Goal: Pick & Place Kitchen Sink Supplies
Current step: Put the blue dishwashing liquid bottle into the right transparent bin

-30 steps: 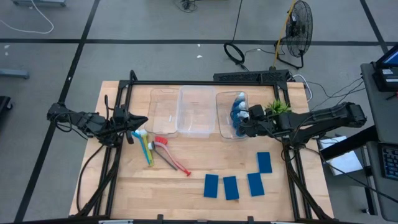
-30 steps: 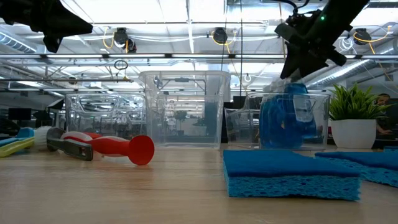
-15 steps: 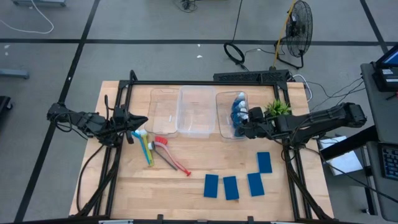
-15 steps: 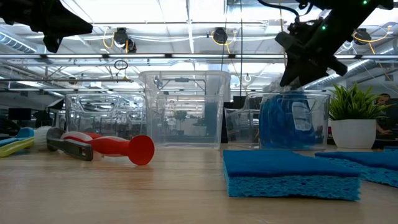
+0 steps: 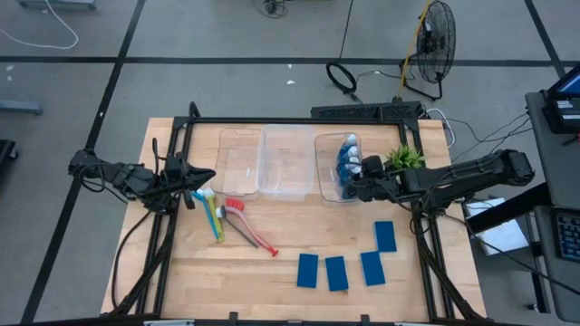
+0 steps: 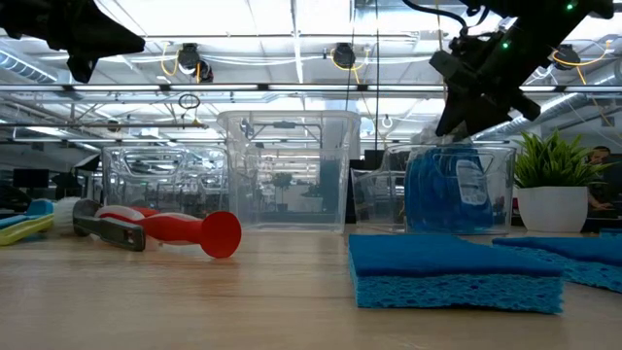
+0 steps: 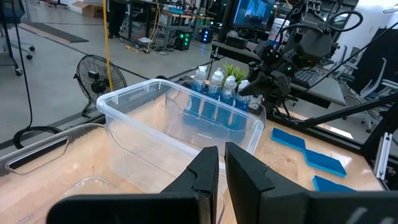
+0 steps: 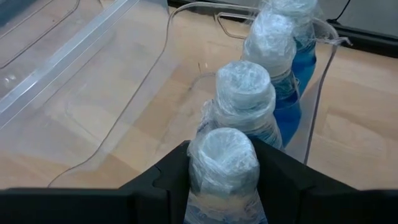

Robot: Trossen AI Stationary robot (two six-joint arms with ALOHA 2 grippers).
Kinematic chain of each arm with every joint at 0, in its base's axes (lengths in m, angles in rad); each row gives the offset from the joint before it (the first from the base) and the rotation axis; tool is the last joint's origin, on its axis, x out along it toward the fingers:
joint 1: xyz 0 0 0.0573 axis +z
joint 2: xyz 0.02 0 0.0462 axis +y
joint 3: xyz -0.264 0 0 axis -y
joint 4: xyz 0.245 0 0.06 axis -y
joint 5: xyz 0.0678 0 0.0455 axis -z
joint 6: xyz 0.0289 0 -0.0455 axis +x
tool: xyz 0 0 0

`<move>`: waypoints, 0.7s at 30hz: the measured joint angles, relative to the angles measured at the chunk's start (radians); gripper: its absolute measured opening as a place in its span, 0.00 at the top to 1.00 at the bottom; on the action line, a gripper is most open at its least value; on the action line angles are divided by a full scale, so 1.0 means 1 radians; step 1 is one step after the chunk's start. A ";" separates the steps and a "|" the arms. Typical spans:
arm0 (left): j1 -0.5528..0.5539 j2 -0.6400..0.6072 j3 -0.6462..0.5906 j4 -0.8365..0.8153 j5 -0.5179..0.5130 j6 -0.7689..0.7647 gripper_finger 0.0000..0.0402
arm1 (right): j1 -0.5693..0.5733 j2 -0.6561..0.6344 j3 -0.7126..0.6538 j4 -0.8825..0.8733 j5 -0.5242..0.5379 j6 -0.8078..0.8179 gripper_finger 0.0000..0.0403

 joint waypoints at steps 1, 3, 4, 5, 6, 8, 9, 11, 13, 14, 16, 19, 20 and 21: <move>0.000 0.000 0.000 0.000 0.000 -0.001 0.92 | 0.000 0.000 0.000 0.001 -0.009 0.000 0.63; 0.000 0.000 0.000 0.000 0.000 -0.001 0.92 | 0.000 0.000 0.000 0.003 -0.018 0.001 0.61; 0.000 0.000 0.000 0.000 0.000 -0.001 0.92 | 0.000 0.000 0.000 0.005 -0.021 0.001 0.61; 0.000 0.000 0.000 0.000 0.000 -0.001 0.92 | 0.000 0.000 0.000 0.008 -0.026 0.002 0.60; 0.000 0.000 0.000 0.000 0.000 -0.001 0.92 | 0.000 0.000 0.000 0.010 -0.034 0.005 0.59; 0.000 0.000 0.000 0.000 0.000 -0.001 0.92 | 0.000 0.000 0.000 0.016 -0.048 0.006 0.58; 0.000 0.000 0.000 0.000 0.000 -0.001 0.92 | 0.000 0.000 0.000 0.017 -0.052 0.005 0.56; 0.000 0.000 0.000 0.000 0.000 -0.001 0.92 | 0.000 0.000 0.000 0.015 -0.057 0.005 0.54; 0.000 0.000 0.000 0.000 0.000 -0.001 0.92 | 0.000 -0.002 -0.001 0.015 -0.059 0.005 0.51; 0.000 0.000 0.000 0.000 0.001 -0.001 0.92 | 0.000 -0.005 -0.002 0.014 -0.064 0.005 0.50; 0.000 0.000 0.000 0.000 0.001 -0.001 0.92 | 0.000 -0.014 -0.002 0.012 -0.079 0.005 0.47; 0.000 0.000 0.000 0.000 0.001 -0.001 0.92 | 0.000 -0.036 -0.002 0.010 -0.087 0.003 0.43; 0.000 0.000 0.000 0.000 0.001 -0.001 0.92 | 0.000 -0.045 -0.002 0.011 -0.087 0.003 0.42; 0.000 0.000 0.000 0.000 0.001 -0.001 0.92 | 0.000 -0.053 -0.002 0.010 -0.086 0.001 0.41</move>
